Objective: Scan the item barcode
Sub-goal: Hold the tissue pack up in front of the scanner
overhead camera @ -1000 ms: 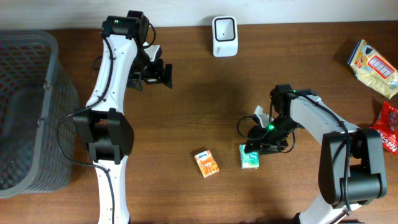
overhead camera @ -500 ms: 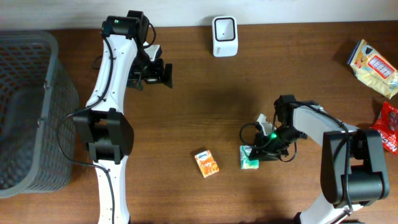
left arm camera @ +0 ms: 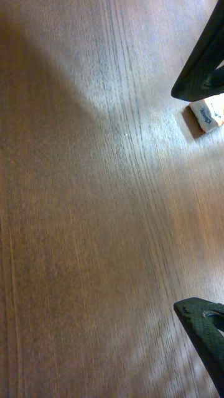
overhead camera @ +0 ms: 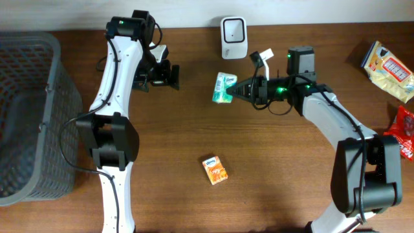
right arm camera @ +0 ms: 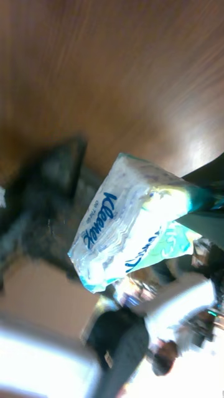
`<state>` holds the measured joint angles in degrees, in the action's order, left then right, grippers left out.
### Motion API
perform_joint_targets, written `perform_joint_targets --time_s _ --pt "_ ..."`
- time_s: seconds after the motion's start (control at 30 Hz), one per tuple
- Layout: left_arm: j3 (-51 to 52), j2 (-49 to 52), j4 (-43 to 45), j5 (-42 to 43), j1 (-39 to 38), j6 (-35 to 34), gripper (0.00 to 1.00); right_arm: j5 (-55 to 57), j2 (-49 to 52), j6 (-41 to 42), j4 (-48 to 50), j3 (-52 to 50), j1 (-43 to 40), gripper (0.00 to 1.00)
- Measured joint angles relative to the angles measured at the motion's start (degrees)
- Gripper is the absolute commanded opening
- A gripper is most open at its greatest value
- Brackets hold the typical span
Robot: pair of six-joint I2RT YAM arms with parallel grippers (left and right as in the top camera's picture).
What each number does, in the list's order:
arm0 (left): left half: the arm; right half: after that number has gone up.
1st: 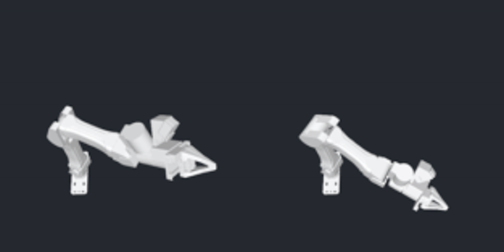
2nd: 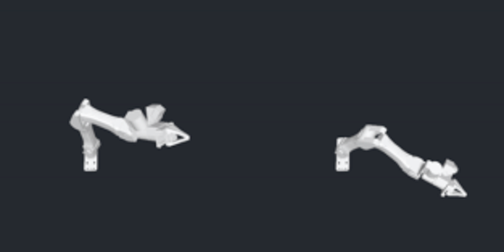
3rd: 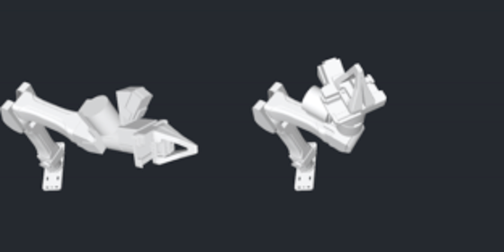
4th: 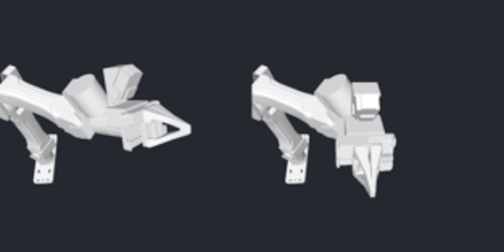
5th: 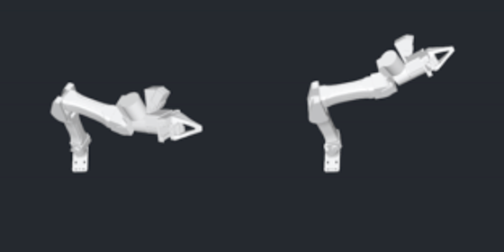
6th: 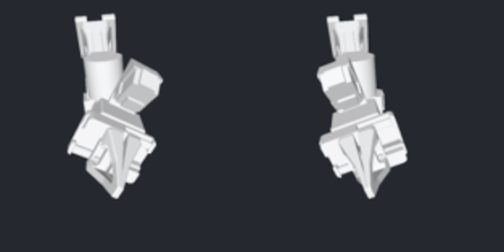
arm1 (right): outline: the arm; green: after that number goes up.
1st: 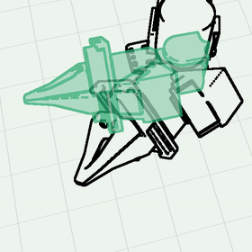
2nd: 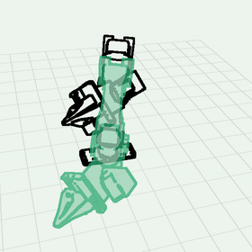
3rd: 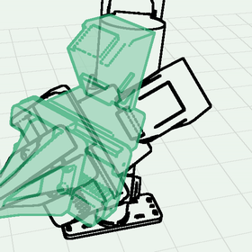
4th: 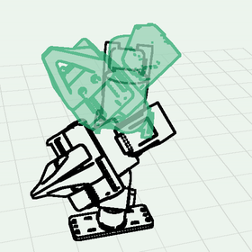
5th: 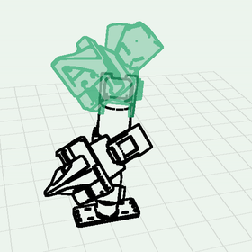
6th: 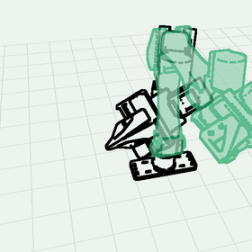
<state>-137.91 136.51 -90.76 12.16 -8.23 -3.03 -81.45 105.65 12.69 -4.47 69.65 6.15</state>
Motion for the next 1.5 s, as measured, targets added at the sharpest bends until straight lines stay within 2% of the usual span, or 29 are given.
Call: perform_joint_targets --time_s 0.13,0.27,0.83,0.9,0.93,0.97,1.0,1.03,1.07,1.17,1.2,1.33,1.37,1.47,1.5 --pt "0.02 0.0 0.02 0.0 0.0 0.0 0.99 -5.18 0.0 8.96 10.14 -0.07 0.74 0.04" --pt "0.02 0.0 0.0 0.0 0.0 0.0 0.99 -5.7 0.04 12.59 11.34 -0.07 0.74 0.04" --pt "0.02 0.0 -0.07 0.0 0.0 0.0 0.99 -5.64 0.04 9.77 9.42 -1.31 0.74 0.04" --pt "0.02 0.0 -0.02 0.0 0.0 0.0 0.99 4.44 0.04 17.25 9.92 -1.31 0.66 0.04" --pt "0.02 0.0 -0.02 -0.02 0.0 0.0 0.99 13.03 0.04 19.78 8.52 -1.18 0.63 0.04" --pt "0.02 0.0 -0.02 0.0 0.0 0.0 0.99 22.18 0.04 19.89 2.14 -0.35 0.66 0.04" --pt "0.02 0.0 0.02 -0.09 -0.02 0.02 0.99 34.23 0.09 19.71 -8.46 2.75 0.81 0.04" --pt "0.02 0.0 0.0 -0.02 -0.04 0.0 0.99 43.52 0.13 17.84 -16.06 5.29 0.98 0.04" --pt "0.02 0.0 0.42 -0.04 -0.07 0.0 0.99 61.64 0.48 14.05 -28.13 11.98 1.57 0.04" --pt "0.02 0.0 2.4 -0.07 -0.07 0.0 0.99 83.78 0.48 6.73 -29.24 21.64 4.39 0.04" --pt "0.02 0.0 2.75 -0.02 -0.07 0.0 0.99 90.55 0.48 1.64 -23.39 23.15 6.6 0.04" --pt "0.04 0.0 2.75 -0.07 -0.07 0.0 0.99 101.83 4.33 -18.53 -2.97 23.93 13.35 0.04" --pt "0.04 0.0 2.67 -0.07 -0.07 0.0 0.99 104.54 8.22 -29.94 6.62 24.13 14.84 0.04" --pt "2.89 -0.13 4.98 -0.07 -0.17 0.0 0.99 106.29 16.33 -49.72 15.1 24.0 15.8 0.04" --pt "5.18 -0.11 5.62 -0.11 -0.17 0.0 0.99 106.62 18.56 -53.83 17.14 24.0 15.8 0.04"
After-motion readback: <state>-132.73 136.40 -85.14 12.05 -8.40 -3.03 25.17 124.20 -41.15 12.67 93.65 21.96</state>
